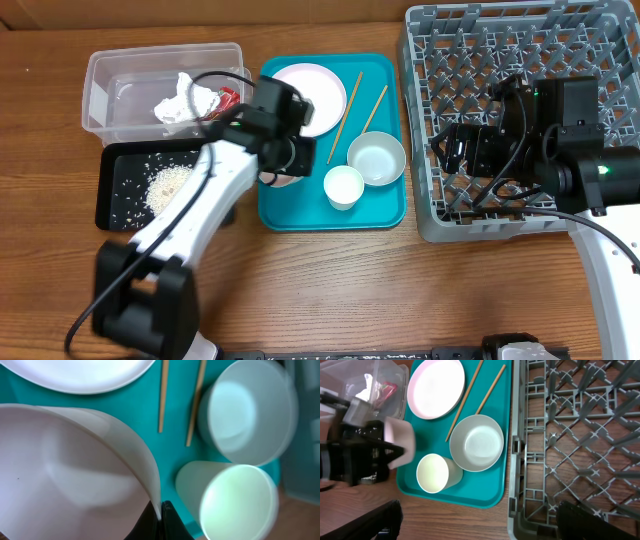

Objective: Sort waste into correct bins and load items into the dishwasher

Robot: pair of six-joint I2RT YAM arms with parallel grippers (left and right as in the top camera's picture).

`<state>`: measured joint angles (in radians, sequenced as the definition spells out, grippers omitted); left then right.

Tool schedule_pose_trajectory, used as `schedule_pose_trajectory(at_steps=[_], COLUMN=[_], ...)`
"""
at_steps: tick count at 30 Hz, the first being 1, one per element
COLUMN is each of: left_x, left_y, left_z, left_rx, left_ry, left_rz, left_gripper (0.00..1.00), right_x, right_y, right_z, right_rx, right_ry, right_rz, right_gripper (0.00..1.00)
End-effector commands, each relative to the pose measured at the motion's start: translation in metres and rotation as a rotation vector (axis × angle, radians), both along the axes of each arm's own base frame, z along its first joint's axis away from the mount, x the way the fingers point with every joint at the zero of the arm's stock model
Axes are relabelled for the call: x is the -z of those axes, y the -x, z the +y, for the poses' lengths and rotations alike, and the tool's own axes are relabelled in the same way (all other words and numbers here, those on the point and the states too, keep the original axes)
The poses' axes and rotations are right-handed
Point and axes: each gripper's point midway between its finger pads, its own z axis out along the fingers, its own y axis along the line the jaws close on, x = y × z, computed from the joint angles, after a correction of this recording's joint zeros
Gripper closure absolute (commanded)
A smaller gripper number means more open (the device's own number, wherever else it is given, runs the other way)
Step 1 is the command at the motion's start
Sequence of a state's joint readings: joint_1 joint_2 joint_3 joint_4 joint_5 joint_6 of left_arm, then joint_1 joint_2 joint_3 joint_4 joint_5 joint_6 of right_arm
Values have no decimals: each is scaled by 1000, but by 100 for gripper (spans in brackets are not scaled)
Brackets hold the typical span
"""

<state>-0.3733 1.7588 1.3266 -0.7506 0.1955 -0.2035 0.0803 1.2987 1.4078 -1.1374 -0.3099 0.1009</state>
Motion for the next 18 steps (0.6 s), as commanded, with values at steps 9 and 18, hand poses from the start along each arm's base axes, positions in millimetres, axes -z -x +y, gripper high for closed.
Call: schedule_pose_trajectory(at_steps=[9, 18], left_x=[36, -35], left_y=[3, -26], left_z=[-2, -34], left_rx=[15, 114], left_ry=[-98, 57], left_rz=[53, -51], left_gripper=[71, 43], right_x=[-14, -13], right_y=[1, 0], right_z=[1, 1], right_rx=[-3, -3], right_ry=[-2, -2], right_rz=[-46, -43], right_gripper=[0, 0])
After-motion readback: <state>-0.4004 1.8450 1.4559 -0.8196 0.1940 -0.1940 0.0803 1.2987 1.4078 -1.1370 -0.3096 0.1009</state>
